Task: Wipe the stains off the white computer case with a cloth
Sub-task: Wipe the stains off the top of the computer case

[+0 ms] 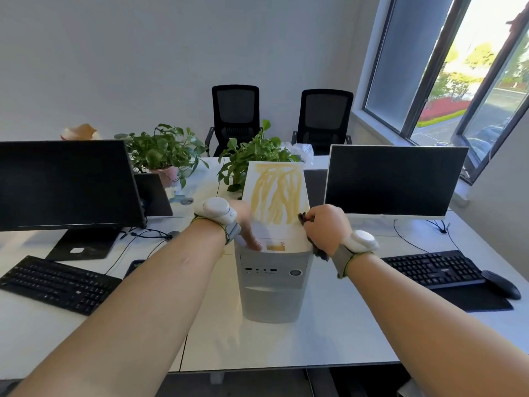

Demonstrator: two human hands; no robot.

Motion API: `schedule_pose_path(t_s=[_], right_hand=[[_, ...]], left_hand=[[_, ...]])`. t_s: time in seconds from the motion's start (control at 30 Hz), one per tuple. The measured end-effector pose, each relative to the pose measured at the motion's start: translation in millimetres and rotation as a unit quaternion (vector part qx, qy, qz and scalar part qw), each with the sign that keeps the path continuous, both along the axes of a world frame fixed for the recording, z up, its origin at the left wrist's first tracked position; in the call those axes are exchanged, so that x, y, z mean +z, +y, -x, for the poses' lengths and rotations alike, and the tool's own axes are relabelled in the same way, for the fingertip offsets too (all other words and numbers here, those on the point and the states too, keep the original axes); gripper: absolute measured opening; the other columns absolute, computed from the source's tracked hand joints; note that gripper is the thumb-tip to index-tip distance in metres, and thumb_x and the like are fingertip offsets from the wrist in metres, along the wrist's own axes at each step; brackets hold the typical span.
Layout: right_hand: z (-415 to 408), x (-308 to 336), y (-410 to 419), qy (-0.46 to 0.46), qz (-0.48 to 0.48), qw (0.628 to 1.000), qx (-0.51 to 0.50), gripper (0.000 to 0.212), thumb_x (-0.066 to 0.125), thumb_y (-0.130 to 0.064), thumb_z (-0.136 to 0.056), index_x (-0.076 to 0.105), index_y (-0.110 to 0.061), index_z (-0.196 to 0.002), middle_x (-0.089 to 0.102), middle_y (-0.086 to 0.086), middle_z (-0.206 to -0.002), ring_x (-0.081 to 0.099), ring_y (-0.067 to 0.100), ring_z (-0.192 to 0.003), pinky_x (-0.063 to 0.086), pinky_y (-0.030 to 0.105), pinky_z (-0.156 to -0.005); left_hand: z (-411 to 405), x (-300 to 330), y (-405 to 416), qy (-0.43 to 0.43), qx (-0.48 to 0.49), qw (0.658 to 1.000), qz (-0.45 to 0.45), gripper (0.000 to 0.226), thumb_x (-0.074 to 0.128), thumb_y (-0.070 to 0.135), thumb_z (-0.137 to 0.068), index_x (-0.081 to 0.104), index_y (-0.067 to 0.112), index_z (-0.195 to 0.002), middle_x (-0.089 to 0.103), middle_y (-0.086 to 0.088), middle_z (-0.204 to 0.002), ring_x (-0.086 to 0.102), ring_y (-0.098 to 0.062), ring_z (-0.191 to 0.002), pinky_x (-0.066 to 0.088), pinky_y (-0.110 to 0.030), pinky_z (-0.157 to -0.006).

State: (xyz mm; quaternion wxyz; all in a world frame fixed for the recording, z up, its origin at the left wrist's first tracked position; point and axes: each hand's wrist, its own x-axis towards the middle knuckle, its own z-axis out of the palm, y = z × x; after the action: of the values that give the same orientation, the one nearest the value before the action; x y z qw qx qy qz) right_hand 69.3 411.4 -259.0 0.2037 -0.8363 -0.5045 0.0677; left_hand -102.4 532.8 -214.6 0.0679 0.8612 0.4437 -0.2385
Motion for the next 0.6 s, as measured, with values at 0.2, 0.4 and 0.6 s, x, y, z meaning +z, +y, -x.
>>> schedule_pose_path(t_s=[0.2,0.4,0.6], right_hand=[[-13.6,4.2,11.8,0.0,-0.007,1.0,-0.008,0.024,0.054,-0.015,-0.093,0.077,-0.019,-0.09,0.066,0.001,-0.088,0.062,0.023,-0.076,0.057,0.031,-0.065],[-13.0,9.1,13.5,0.017,0.009,1.0,-0.007,0.021,0.057,-0.019,-0.09,0.076,-0.018,-0.081,0.07,0.002,-0.077,0.068,0.025,-0.072,0.062,0.036,-0.066],[-4.6,11.5,8.1,0.023,0.063,0.998,-0.006,0.021,0.06,-0.017,-0.083,0.074,-0.016,-0.068,0.069,0.0,-0.063,0.066,0.019,-0.057,0.057,0.027,-0.048]], left_hand=[[-4.7,-1.1,6.2,-0.017,0.023,1.0,-0.004,0.066,0.085,0.065,-0.067,0.069,0.01,-0.1,0.072,-0.014,-0.106,0.069,-0.027,-0.099,0.052,-0.035,-0.082],[-2.8,13.1,19.4,-0.015,0.018,0.999,0.047,0.066,0.084,0.063,-0.07,0.07,0.002,-0.092,0.071,-0.004,-0.085,0.07,-0.021,-0.078,0.05,-0.026,-0.062],[-6.4,16.4,46.4,-0.01,-0.033,0.999,0.03,0.057,0.081,0.06,-0.076,0.074,0.006,-0.094,0.063,0.005,-0.07,0.059,-0.012,-0.063,0.041,-0.019,-0.051]])
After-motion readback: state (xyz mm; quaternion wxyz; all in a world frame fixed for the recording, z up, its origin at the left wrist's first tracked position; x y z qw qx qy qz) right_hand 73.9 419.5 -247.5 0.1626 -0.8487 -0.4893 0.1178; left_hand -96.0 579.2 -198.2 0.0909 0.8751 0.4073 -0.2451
